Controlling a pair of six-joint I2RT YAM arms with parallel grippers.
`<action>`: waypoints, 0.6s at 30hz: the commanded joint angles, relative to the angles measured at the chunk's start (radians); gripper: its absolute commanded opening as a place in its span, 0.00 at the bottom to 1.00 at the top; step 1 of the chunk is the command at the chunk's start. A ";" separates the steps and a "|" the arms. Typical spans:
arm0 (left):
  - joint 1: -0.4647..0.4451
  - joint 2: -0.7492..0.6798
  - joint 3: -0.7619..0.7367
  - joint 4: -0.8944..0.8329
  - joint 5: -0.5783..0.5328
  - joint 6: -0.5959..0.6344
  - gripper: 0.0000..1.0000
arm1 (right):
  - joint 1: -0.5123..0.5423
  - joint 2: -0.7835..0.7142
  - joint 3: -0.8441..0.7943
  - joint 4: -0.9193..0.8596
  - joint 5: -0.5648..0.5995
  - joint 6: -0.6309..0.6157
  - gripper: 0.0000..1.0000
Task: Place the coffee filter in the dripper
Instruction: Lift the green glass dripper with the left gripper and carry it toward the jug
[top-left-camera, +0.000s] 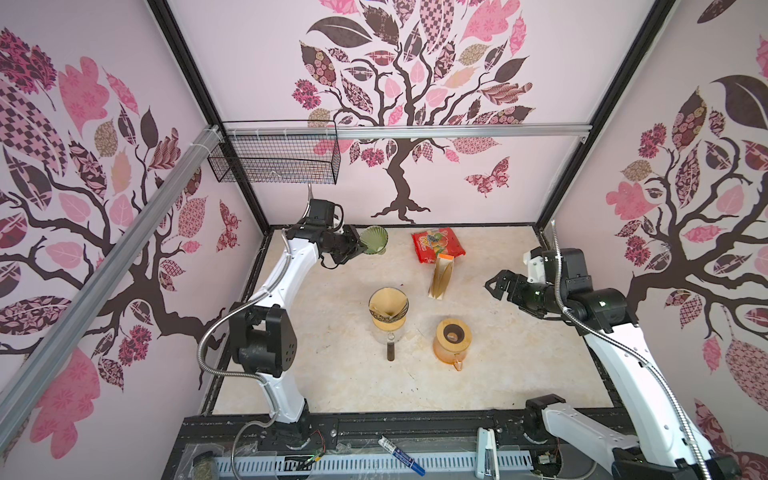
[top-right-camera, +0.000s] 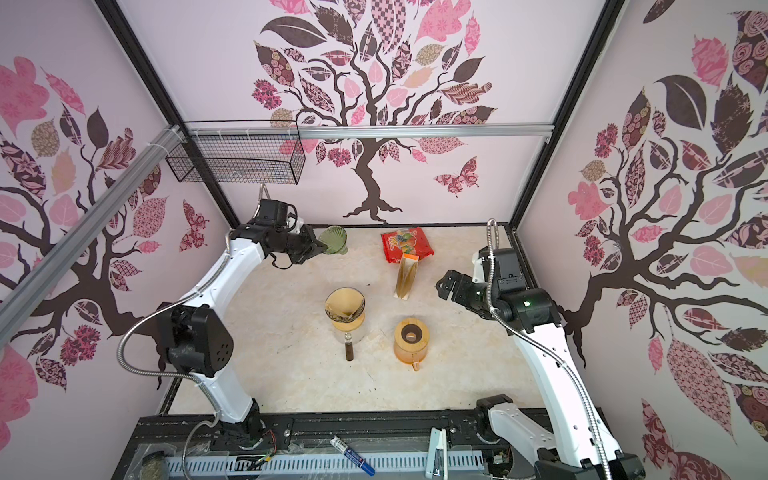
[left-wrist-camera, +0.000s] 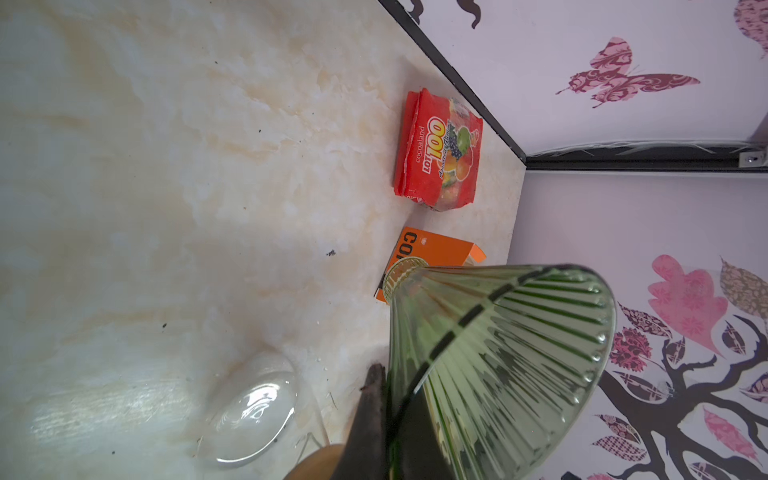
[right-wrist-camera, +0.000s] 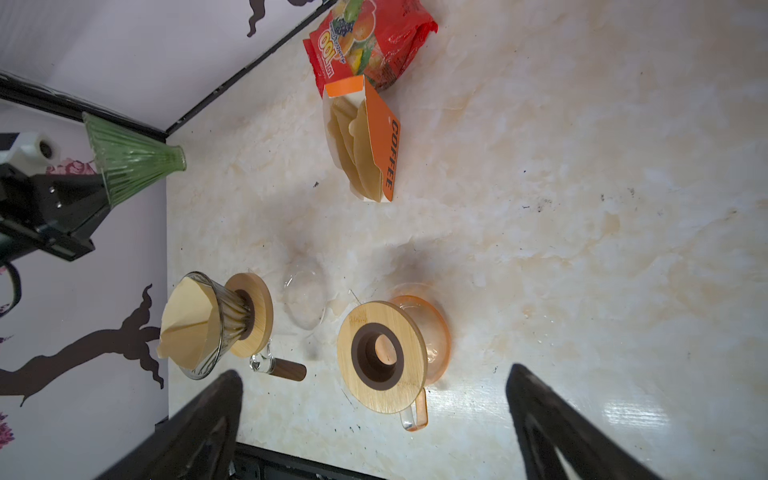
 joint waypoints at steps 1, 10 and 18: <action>-0.006 -0.135 -0.031 -0.043 -0.004 0.061 0.00 | 0.004 -0.040 -0.009 0.028 0.066 0.037 1.00; -0.160 -0.320 0.045 -0.202 -0.120 0.086 0.00 | 0.004 -0.029 0.001 0.011 0.032 0.044 1.00; -0.460 -0.308 0.089 -0.252 -0.240 0.075 0.00 | 0.004 -0.071 -0.026 0.035 0.050 0.036 1.00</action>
